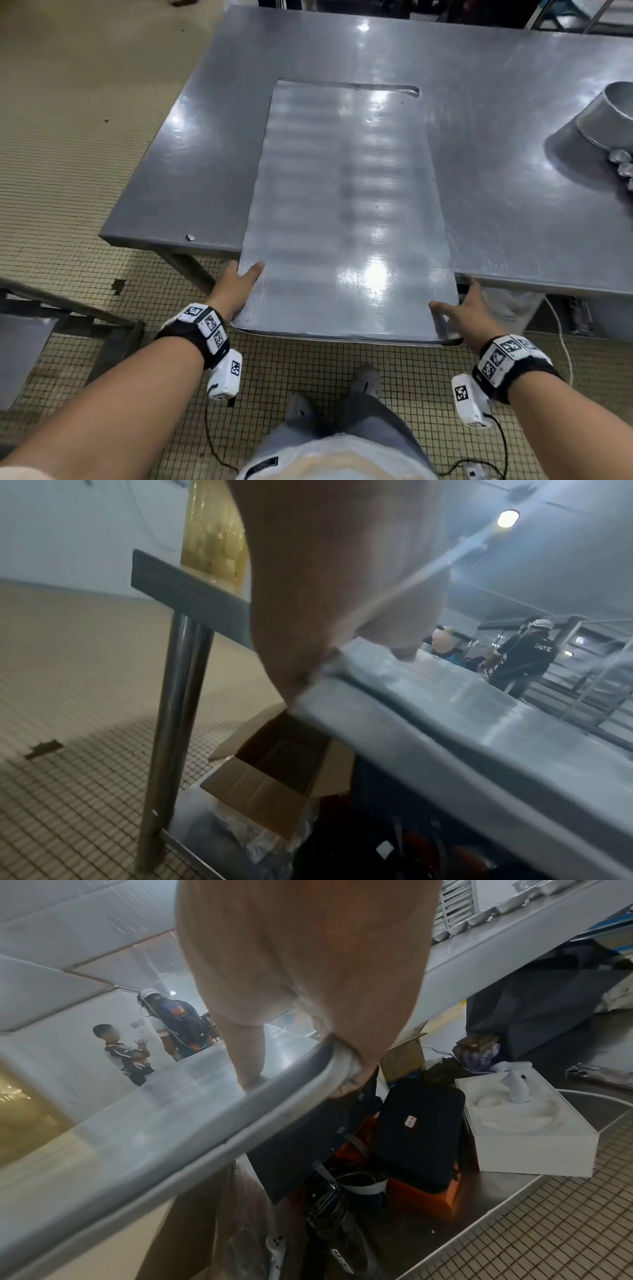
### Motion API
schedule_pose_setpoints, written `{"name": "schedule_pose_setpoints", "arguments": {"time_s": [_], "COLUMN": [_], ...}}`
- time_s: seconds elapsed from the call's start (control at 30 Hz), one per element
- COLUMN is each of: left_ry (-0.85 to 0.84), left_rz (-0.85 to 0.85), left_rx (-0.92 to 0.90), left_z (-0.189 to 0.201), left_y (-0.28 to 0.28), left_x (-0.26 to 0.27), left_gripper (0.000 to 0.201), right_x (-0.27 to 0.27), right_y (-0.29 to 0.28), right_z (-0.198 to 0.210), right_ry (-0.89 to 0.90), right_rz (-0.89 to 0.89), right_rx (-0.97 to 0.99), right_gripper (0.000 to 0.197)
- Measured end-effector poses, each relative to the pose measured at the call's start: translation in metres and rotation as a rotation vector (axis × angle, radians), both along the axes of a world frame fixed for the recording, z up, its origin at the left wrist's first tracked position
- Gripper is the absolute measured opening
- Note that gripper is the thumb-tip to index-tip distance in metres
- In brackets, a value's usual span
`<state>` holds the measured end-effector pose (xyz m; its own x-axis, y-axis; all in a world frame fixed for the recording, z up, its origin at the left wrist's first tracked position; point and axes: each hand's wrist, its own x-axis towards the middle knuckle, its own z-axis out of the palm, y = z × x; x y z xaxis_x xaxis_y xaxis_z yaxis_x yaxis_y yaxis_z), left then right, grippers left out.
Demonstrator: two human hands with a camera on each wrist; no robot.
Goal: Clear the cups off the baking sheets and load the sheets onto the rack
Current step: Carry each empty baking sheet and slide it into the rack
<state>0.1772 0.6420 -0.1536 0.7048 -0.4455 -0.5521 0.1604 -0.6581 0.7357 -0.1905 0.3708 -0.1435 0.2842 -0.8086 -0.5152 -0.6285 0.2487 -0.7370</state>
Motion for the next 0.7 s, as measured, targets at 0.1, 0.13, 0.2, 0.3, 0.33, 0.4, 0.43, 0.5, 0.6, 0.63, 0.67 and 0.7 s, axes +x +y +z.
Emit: {"name": "schedule_pose_setpoints", "arguments": {"time_s": [0.1, 0.13, 0.2, 0.3, 0.33, 0.4, 0.43, 0.5, 0.6, 0.63, 0.67, 0.7], "left_ry": [-0.176, -0.205, -0.235, -0.242, -0.230, -0.195, -0.175, -0.160, -0.123, -0.112, -0.109, -0.109], "left_rz": [0.021, 0.012, -0.005, -0.023, -0.030, -0.030, -0.023, -0.019, -0.007, -0.012, -0.019, -0.021], "left_rx": [0.005, 0.006, 0.017, 0.006, 0.000, -0.004, -0.003, -0.022, -0.007, -0.002, 0.006, 0.015], "left_z": [0.006, 0.008, 0.010, 0.003, 0.003, -0.003, -0.005, -0.001, 0.005, 0.005, 0.007, 0.007], "left_y": [-0.010, -0.010, -0.008, -0.005, -0.004, 0.000, 0.001, -0.001, -0.005, -0.006, -0.007, -0.008], "left_x": [-0.016, -0.021, -0.026, -0.028, -0.027, -0.025, -0.024, -0.027, -0.037, -0.040, -0.044, -0.048], "left_gripper": [0.053, 0.051, 0.049, 0.051, 0.055, 0.068, 0.072, 0.062, 0.047, 0.046, 0.047, 0.048], "right_x": [-0.003, -0.003, -0.005, -0.006, -0.004, 0.002, 0.006, 0.012, 0.013, 0.011, 0.007, 0.003], "right_y": [0.002, 0.003, 0.001, -0.003, -0.005, -0.011, -0.016, -0.026, -0.037, -0.038, -0.040, -0.041], "right_z": [-0.004, -0.004, -0.005, -0.003, -0.001, 0.003, 0.004, 0.003, -0.012, -0.017, -0.021, -0.024], "right_ry": [-0.052, -0.058, -0.043, 0.027, 0.051, 0.104, 0.110, 0.114, 0.152, 0.162, 0.154, 0.153], "right_rz": [-0.016, -0.014, -0.001, 0.037, 0.048, 0.053, 0.034, -0.031, -0.051, -0.041, -0.026, -0.019], "right_rx": [0.036, 0.052, 0.081, 0.079, 0.063, 0.010, -0.013, -0.035, -0.061, -0.087, -0.112, -0.129], "right_gripper": [0.086, 0.084, 0.081, 0.071, 0.063, 0.045, 0.041, 0.053, 0.076, 0.083, 0.086, 0.086]}}
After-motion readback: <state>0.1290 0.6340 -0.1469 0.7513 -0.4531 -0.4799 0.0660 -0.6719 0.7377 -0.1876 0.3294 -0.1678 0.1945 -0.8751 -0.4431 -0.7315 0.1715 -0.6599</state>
